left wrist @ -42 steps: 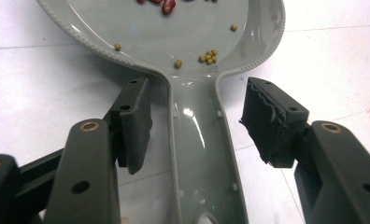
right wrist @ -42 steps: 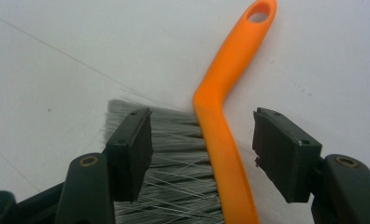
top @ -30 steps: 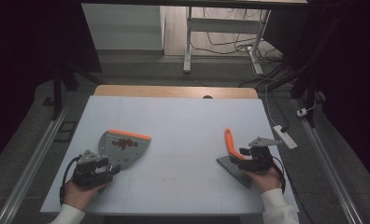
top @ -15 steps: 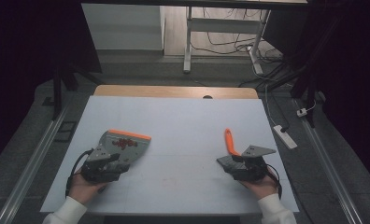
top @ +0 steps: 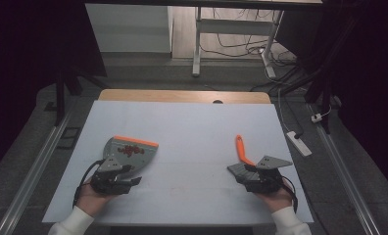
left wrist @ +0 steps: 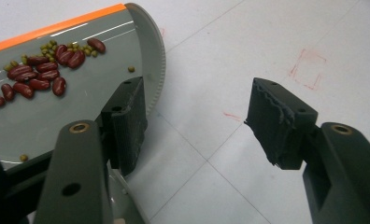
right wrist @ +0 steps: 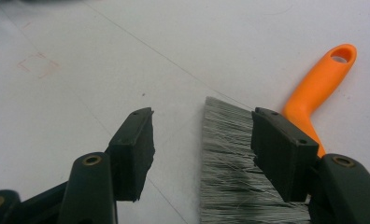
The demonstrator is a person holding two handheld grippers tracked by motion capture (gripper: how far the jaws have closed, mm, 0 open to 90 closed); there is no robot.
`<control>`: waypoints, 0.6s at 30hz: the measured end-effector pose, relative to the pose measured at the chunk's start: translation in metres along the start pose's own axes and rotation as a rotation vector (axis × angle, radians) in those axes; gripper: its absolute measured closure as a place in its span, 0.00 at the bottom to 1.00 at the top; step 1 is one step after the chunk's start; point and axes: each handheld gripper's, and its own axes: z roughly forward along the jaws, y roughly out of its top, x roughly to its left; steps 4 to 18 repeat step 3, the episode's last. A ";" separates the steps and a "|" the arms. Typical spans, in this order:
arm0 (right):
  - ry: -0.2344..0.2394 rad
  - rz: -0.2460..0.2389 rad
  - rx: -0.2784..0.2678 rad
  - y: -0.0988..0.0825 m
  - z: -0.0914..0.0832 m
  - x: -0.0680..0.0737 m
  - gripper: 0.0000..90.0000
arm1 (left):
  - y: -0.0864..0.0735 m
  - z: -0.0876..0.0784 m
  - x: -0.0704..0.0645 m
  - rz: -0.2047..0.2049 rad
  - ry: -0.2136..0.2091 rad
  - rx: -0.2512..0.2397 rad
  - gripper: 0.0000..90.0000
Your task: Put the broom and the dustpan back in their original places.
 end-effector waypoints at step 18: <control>0.002 -0.002 -0.003 0.000 0.000 0.000 0.44 | -0.001 0.000 0.000 -0.006 -0.001 0.000 0.43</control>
